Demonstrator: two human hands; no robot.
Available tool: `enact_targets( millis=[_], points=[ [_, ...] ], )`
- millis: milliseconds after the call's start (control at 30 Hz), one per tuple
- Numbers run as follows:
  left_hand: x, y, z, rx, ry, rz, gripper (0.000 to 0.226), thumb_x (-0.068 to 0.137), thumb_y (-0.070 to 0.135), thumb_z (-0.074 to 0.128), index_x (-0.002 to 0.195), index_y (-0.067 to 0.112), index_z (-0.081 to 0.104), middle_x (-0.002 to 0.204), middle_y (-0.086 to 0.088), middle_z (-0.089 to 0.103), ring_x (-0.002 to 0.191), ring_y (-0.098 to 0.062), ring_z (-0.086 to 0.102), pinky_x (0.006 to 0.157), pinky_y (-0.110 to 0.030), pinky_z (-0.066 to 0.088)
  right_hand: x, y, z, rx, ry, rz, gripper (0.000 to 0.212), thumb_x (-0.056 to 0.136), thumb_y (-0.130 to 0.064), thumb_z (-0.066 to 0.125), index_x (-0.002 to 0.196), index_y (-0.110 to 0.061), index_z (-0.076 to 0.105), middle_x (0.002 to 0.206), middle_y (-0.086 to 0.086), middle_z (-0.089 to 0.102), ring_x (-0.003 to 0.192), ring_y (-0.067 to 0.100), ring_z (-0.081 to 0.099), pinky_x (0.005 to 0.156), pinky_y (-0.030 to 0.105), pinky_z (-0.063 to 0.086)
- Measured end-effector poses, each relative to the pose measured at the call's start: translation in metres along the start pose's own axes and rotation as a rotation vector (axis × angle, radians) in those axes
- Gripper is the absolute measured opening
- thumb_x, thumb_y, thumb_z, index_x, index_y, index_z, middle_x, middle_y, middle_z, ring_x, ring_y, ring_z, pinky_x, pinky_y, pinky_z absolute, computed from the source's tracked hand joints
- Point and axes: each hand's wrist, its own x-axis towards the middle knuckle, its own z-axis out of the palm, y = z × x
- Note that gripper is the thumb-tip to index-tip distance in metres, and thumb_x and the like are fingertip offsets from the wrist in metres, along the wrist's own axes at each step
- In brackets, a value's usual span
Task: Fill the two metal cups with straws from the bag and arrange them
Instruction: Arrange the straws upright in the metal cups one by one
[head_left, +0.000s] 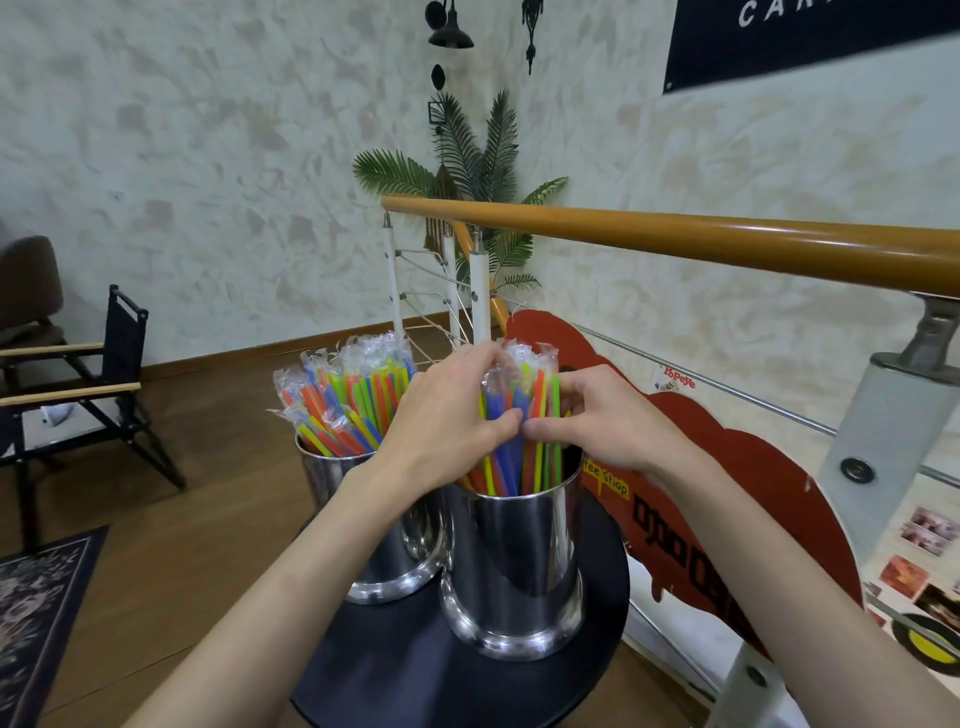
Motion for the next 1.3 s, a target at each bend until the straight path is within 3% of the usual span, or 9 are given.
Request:
enact_targets(
  millis=[133, 267, 300, 467, 633, 767, 867, 1067, 1300],
  points=[
    [0.001, -0.002, -0.002, 0.197, 0.029, 0.069, 0.062, 0.084, 0.038, 0.074, 0.139, 0.031, 0.046, 0.142, 0.005, 0.045, 0.131, -0.017, 0.046, 0.107, -0.038, 0.031, -0.003, -0.005, -0.012, 0.068, -0.004, -0.01, 0.01, 0.087, -0.027, 0.08, 0.094, -0.021, 0.078, 0.073, -0.006, 0.073, 0.055, -0.003, 0.061, 0.052, 0.015, 0.041],
    [0.0, 0.0, -0.007, 0.423, 0.102, 0.21, 0.06, 0.08, 0.043, 0.075, 0.136, 0.031, 0.055, 0.157, -0.007, 0.035, 0.149, -0.027, 0.026, 0.111, -0.042, 0.016, -0.004, -0.012, -0.019, 0.166, 0.044, -0.058, 0.006, 0.086, -0.025, 0.081, 0.09, -0.024, 0.078, 0.076, 0.002, 0.076, 0.056, 0.015, 0.062, 0.053, 0.023, 0.047],
    [-0.001, 0.001, -0.008, 0.447, 0.118, 0.24, 0.053, 0.081, 0.045, 0.073, 0.13, 0.031, 0.06, 0.156, -0.008, 0.038, 0.148, -0.028, 0.028, 0.109, -0.042, 0.016, -0.004, -0.013, -0.019, 0.171, 0.052, -0.063, 0.007, 0.085, -0.027, 0.082, 0.091, -0.025, 0.078, 0.079, 0.002, 0.077, 0.062, 0.022, 0.066, 0.055, 0.025, 0.05],
    [-0.007, 0.005, -0.016, 0.47, 0.206, 0.297, 0.034, 0.081, 0.05, 0.06, 0.105, 0.029, 0.073, 0.12, 0.0, 0.054, 0.113, -0.022, 0.045, 0.088, -0.035, 0.024, -0.007, -0.017, -0.018, 0.227, 0.026, -0.081, 0.01, 0.085, -0.026, 0.08, 0.094, -0.027, 0.077, 0.087, -0.003, 0.079, 0.081, 0.016, 0.076, 0.068, 0.034, 0.062],
    [-0.008, 0.004, -0.018, 0.44, 0.279, 0.254, 0.03, 0.079, 0.036, 0.078, 0.104, 0.023, 0.068, 0.092, 0.007, 0.042, 0.088, -0.019, 0.051, 0.077, -0.03, 0.025, -0.009, -0.02, -0.015, 0.262, 0.012, -0.097, 0.015, 0.088, -0.018, 0.077, 0.103, -0.017, 0.077, 0.094, 0.004, 0.079, 0.087, 0.017, 0.076, 0.07, 0.027, 0.062],
    [-0.009, 0.008, -0.019, 0.379, 0.244, 0.24, 0.027, 0.08, 0.031, 0.078, 0.099, 0.025, 0.059, 0.085, 0.016, 0.038, 0.082, -0.014, 0.049, 0.076, -0.03, 0.031, -0.009, -0.021, -0.017, 0.254, 0.005, -0.11, 0.015, 0.091, -0.012, 0.073, 0.107, -0.014, 0.075, 0.097, 0.003, 0.079, 0.088, 0.015, 0.076, 0.072, 0.028, 0.062],
    [-0.011, 0.012, -0.02, 0.231, 0.113, 0.244, 0.014, 0.09, 0.045, 0.064, 0.091, 0.031, 0.06, 0.076, 0.019, 0.045, 0.08, -0.006, 0.05, 0.075, -0.031, 0.031, -0.006, -0.023, -0.022, 0.248, 0.041, -0.144, 0.009, 0.093, -0.009, 0.071, 0.101, -0.013, 0.073, 0.092, 0.002, 0.079, 0.086, 0.016, 0.076, 0.072, 0.031, 0.062],
    [-0.011, 0.011, -0.005, 0.299, -0.028, 0.162, 0.066, 0.082, 0.082, 0.032, 0.112, 0.033, 0.065, 0.085, 0.015, 0.054, 0.092, -0.01, 0.052, 0.078, -0.033, 0.028, 0.006, -0.041, -0.038, 0.186, 0.107, -0.198, 0.004, 0.094, -0.01, 0.07, 0.097, -0.009, 0.07, 0.092, 0.01, 0.076, 0.085, 0.019, 0.075, 0.07, 0.032, 0.06],
    [-0.005, 0.016, 0.0, 0.164, -0.011, 0.07, 0.031, 0.092, 0.066, 0.048, 0.082, 0.037, 0.048, 0.07, 0.014, 0.055, 0.08, -0.008, 0.051, 0.078, -0.037, 0.034, 0.015, -0.05, -0.035, 0.196, 0.156, -0.174, 0.014, 0.092, -0.016, 0.074, 0.102, -0.01, 0.067, 0.079, 0.002, 0.076, 0.074, 0.023, 0.074, 0.073, 0.045, 0.062]
  ],
)
